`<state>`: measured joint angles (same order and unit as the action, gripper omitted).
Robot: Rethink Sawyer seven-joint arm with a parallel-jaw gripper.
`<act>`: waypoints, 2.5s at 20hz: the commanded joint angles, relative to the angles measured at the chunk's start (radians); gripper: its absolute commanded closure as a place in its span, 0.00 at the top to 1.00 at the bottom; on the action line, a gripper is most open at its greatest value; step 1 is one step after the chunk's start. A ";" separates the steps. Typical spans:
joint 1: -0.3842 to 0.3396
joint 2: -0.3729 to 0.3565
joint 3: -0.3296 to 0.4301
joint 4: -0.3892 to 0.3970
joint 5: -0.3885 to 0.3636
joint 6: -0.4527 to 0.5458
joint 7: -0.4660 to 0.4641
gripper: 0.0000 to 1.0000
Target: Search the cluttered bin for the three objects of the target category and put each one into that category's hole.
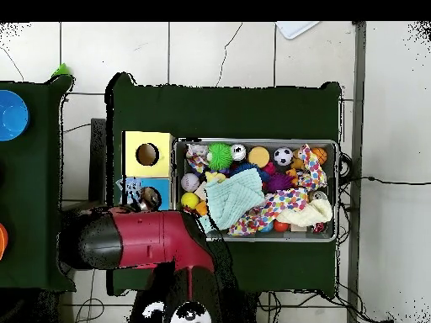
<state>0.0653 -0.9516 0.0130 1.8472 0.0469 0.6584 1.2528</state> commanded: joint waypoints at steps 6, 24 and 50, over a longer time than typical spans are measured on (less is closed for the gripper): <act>-0.033 0.056 -0.031 -0.023 0.002 0.096 0.227 0.00; 0.015 0.144 -0.091 -0.055 -0.020 0.053 0.268 0.00; 0.137 0.225 -0.176 -0.080 0.051 0.063 0.345 0.00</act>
<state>0.2029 -0.7563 -0.1515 1.8158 0.0504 0.6580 1.2823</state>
